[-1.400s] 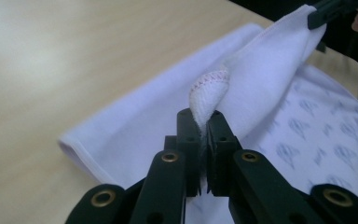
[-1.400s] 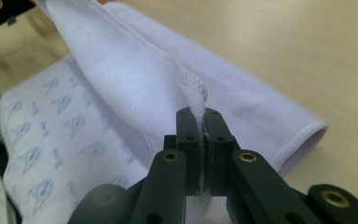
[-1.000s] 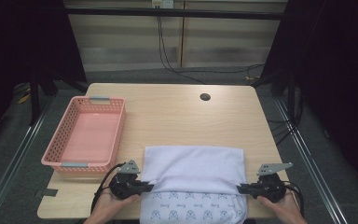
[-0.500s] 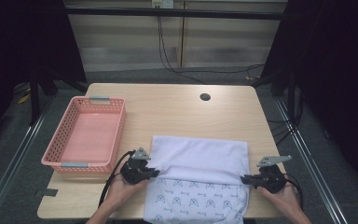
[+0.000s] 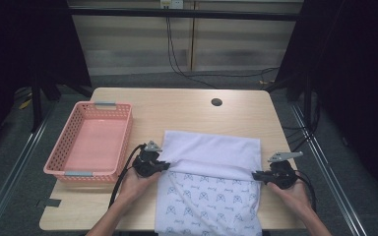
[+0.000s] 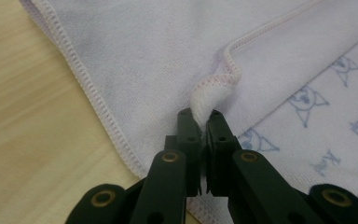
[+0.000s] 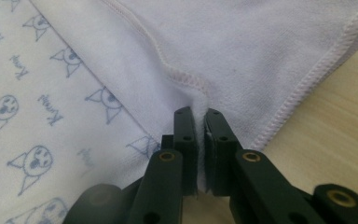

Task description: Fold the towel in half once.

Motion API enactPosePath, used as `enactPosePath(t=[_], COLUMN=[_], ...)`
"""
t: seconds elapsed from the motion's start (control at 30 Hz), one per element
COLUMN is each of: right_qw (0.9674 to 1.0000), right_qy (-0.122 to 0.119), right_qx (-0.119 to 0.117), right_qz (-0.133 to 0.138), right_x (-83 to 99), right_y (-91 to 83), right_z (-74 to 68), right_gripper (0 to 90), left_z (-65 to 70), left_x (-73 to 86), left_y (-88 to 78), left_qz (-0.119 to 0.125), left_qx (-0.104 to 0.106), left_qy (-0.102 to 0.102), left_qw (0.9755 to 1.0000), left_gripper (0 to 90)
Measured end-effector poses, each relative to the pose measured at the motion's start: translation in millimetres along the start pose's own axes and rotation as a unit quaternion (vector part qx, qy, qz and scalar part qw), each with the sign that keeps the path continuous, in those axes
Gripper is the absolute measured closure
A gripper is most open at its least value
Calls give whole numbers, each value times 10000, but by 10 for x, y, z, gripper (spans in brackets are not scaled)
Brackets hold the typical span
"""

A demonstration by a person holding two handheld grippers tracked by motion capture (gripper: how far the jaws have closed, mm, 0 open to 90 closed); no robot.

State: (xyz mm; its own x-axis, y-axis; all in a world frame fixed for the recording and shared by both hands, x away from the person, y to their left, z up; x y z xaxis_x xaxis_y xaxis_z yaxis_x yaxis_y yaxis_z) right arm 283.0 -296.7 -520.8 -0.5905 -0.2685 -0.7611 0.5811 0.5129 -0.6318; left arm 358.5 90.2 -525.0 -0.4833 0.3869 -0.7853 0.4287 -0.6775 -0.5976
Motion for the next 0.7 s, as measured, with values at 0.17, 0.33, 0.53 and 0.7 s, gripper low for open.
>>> enactPosePath(t=[0.17,0.33,0.53,0.7], right_qw=[10000,9998,9994,9989], right_qy=[13,45,57,106], right_qx=[68,149,326,441], right_qz=[45,87,60,114], right_x=[-113,-196,-322,-418], right_y=[130,225,344,444], right_z=[70,180,319,461], right_gripper=[849,853,854,853], left_z=[-130,-160,-291,-424], left_x=[-63,-93,-190,-303], left_y=[64,92,200,327], left_qz=[42,55,111,126], left_qx=[-130,-249,-403,-465], left_qy=[-178,-137,-195,-305], left_qw=[9997,9996,9989,9984], left_gripper=[867,867,867,867])
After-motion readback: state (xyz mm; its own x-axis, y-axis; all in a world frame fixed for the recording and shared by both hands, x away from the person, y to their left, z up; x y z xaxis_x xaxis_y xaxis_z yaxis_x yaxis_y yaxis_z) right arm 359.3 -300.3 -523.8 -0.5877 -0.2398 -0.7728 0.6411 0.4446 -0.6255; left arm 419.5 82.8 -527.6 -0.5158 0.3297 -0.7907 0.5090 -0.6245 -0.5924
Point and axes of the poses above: each handheld gripper's, and its own axes: y roughly forward along the jaws, x roughly out of its underside, z roughly to its right, the point moved 4 cm from there along y, roughly forward along the jaws, and after that the axes turned 10 degrees about z, right-handed, at the moved point
